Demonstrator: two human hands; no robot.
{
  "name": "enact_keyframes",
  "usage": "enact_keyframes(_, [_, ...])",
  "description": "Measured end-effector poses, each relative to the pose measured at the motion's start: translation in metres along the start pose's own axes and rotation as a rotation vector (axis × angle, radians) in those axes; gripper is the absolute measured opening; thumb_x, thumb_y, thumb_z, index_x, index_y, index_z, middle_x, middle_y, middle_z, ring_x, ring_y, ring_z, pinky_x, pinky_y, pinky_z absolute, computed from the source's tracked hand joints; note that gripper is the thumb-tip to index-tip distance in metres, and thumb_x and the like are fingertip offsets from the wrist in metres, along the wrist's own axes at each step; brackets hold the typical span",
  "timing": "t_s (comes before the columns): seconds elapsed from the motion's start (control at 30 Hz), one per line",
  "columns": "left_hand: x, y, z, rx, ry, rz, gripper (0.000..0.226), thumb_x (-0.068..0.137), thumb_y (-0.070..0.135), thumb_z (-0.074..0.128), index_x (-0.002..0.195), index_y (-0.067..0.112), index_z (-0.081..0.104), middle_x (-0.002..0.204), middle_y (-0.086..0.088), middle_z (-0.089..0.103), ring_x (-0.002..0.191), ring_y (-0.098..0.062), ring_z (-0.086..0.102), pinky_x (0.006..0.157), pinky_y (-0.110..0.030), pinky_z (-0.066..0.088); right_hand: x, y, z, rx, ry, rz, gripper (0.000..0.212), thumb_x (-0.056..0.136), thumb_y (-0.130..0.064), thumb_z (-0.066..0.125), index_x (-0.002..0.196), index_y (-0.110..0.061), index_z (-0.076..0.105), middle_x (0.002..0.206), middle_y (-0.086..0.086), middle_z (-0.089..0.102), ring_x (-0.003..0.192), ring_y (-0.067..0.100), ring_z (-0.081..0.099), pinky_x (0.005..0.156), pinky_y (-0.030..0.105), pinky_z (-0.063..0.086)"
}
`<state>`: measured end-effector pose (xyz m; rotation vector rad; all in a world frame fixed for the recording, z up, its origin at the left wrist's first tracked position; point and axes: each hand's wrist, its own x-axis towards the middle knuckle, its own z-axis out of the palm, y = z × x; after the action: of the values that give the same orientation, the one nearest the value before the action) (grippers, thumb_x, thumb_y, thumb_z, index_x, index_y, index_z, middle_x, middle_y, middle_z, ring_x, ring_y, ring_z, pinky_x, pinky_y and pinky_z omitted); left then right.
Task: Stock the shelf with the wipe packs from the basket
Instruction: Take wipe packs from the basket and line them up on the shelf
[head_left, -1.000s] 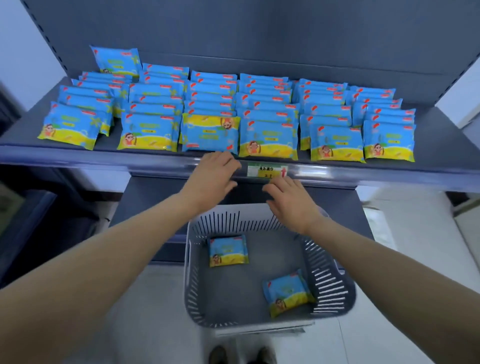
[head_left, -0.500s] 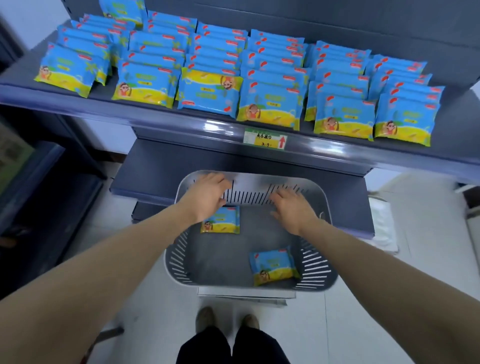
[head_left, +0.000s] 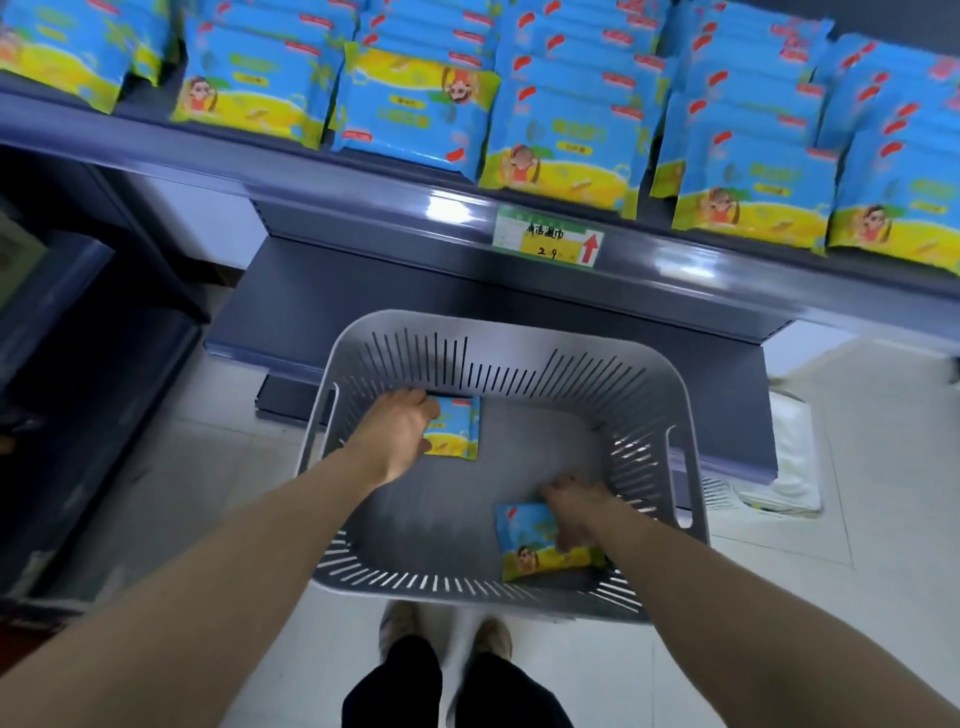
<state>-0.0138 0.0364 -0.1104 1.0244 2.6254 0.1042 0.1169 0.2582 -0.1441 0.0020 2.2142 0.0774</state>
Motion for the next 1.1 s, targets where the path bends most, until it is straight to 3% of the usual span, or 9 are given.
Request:
enact_keyframes(0.17, [0.007, -0.009, 0.009, 0.039, -0.047, -0.050, 0.042, 0.085, 0.024, 0.061, 0.124, 0.013, 0.049, 0.124, -0.008, 0.050, 0.115, -0.026, 0.046, 0.095, -0.033, 0.034, 0.012, -0.002, -0.002, -0.109, 0.015, 0.016, 0.061, 0.078, -0.026, 0.070, 0.132, -0.010, 0.048, 0.136, 0.014, 0.046, 0.129, 0.031, 0.039, 0.105, 0.041, 0.034])
enact_keyframes(0.33, [0.024, -0.018, 0.011, 0.015, -0.114, -0.109, 0.052, 0.083, 0.020, 0.063, 0.131, 0.010, 0.044, 0.131, -0.012, 0.047, 0.119, -0.029, 0.045, 0.100, -0.032, 0.033, 0.007, 0.012, -0.038, 0.083, 0.204, 0.029, 0.036, 0.086, -0.023, 0.058, 0.121, -0.016, 0.056, 0.123, 0.012, 0.060, 0.114, 0.029, 0.057, 0.090, 0.034, 0.047])
enact_keyframes(0.47, [0.040, -0.017, 0.022, 0.016, -0.181, -0.117, 0.066, 0.079, 0.020, 0.066, 0.137, 0.010, 0.037, 0.138, -0.011, 0.042, 0.124, -0.029, 0.041, 0.104, -0.031, 0.031, -0.004, 0.023, -0.067, 0.187, 0.394, 0.058, 0.036, 0.086, -0.024, 0.057, 0.121, -0.019, 0.051, 0.120, 0.010, 0.060, 0.110, 0.030, 0.058, 0.084, 0.035, 0.047])
enact_keyframes(0.63, [0.048, -0.016, 0.045, 0.096, -0.227, -0.103, 0.068, 0.085, 0.024, 0.057, 0.142, 0.006, 0.025, 0.146, -0.015, 0.031, 0.134, -0.028, 0.031, 0.111, -0.032, 0.019, -0.009, 0.021, -0.074, 0.201, 0.445, 0.080, 0.036, 0.086, -0.029, 0.058, 0.119, -0.017, 0.046, 0.116, 0.011, 0.059, 0.103, 0.033, 0.059, 0.078, 0.035, 0.046])
enact_keyframes(0.87, [0.043, -0.014, 0.055, 0.139, -0.253, -0.185, 0.074, 0.072, 0.024, 0.070, 0.133, 0.004, 0.033, 0.133, -0.016, 0.037, 0.122, -0.031, 0.036, 0.101, -0.035, 0.032, -0.012, 0.014, -0.069, 0.214, 0.512, 0.079, 0.036, 0.088, -0.027, 0.057, 0.120, -0.015, 0.045, 0.114, 0.012, 0.059, 0.099, 0.032, 0.059, 0.074, 0.034, 0.043])
enact_keyframes(1.1, [0.030, 0.003, 0.024, 0.135, -0.174, -0.157, 0.040, 0.076, 0.005, 0.059, 0.113, 0.008, 0.045, 0.112, -0.014, 0.062, 0.104, -0.033, 0.060, 0.084, -0.035, 0.046, -0.040, 0.013, -0.079, 0.239, 0.701, 0.019, 0.028, 0.086, -0.029, 0.057, 0.110, -0.017, 0.049, 0.106, 0.007, 0.063, 0.096, 0.031, 0.060, 0.075, 0.032, 0.039])
